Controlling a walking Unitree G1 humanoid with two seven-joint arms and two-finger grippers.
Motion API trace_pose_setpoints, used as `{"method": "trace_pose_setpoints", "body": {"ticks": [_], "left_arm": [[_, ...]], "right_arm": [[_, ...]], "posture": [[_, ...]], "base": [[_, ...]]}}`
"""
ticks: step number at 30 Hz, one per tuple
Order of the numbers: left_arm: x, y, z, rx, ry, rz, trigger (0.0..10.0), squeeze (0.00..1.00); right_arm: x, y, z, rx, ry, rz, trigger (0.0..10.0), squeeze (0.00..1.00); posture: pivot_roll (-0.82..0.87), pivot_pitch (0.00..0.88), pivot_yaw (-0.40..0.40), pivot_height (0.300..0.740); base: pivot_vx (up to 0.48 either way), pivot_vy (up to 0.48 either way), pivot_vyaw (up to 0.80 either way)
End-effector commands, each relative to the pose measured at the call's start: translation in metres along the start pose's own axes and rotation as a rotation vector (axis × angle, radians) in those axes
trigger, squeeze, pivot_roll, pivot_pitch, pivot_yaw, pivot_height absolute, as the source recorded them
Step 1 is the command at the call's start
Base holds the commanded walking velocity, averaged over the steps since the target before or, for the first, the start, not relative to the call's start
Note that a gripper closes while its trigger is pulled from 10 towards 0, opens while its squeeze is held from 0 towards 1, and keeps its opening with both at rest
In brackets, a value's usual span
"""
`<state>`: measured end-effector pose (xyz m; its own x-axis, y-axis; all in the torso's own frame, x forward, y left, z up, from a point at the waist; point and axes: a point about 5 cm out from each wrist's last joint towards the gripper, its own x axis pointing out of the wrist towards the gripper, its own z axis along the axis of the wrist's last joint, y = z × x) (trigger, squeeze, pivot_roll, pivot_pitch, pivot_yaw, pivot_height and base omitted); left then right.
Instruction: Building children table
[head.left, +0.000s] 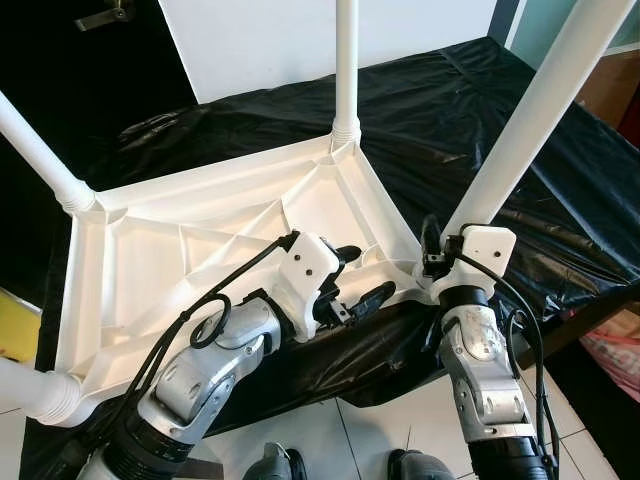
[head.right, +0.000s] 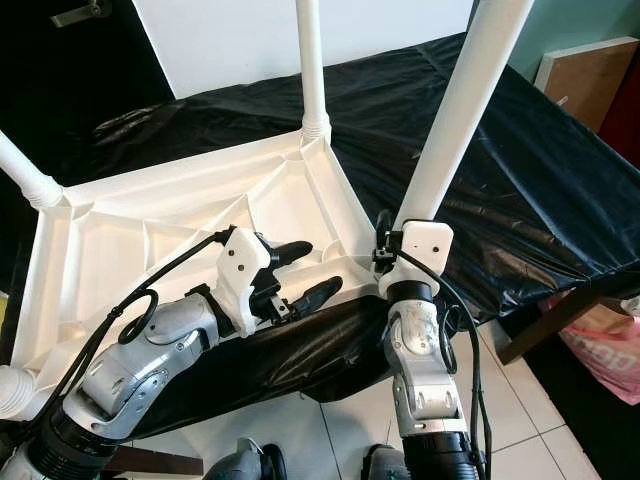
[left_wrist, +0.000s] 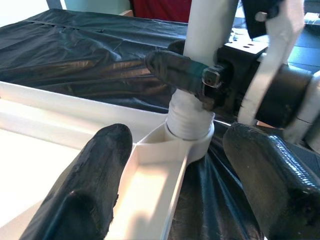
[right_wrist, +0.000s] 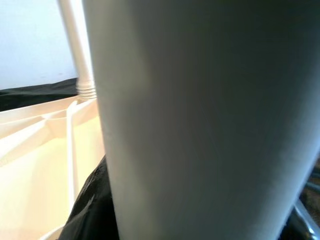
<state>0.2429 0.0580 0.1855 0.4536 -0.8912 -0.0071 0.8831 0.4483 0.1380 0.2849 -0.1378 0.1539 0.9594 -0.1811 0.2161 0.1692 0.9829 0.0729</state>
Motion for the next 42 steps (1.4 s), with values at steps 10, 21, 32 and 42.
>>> {"method": "trace_pose_setpoints", "body": {"ticks": [10, 21, 32, 42], "left_arm": [[0.0, -0.007, 0.002, 0.008, 0.003, -0.134, 10.0, 0.0], [0.001, -0.006, 0.004, 0.009, -0.007, -0.123, 10.0, 0.0], [0.002, -0.007, 0.003, 0.009, -0.007, -0.126, 10.0, 0.0], [0.003, -0.008, 0.003, 0.009, -0.007, -0.133, 10.0, 0.0]], "right_arm": [[-0.007, -0.015, -0.034, -0.069, 0.173, -0.108, 10.0, 0.0], [-0.004, -0.002, -0.025, -0.164, 0.086, -0.034, 10.0, 0.0], [0.005, -0.001, 0.005, -0.133, -0.06, -0.068, 10.0, 0.0], [0.003, 0.0, 0.01, -0.112, -0.078, -0.051, 10.0, 0.0]], "posture": [[-0.06, 0.136, 0.061, 0.74], [-0.06, 0.129, 0.053, 0.74], [-0.06, 0.123, 0.052, 0.74], [-0.07, 0.118, 0.053, 0.74]], "base": [[0.0, 0.0, 0.0], [0.0, 0.0, 0.0], [0.0, 0.0, 0.0], [0.0, 0.0, 0.0]]}}
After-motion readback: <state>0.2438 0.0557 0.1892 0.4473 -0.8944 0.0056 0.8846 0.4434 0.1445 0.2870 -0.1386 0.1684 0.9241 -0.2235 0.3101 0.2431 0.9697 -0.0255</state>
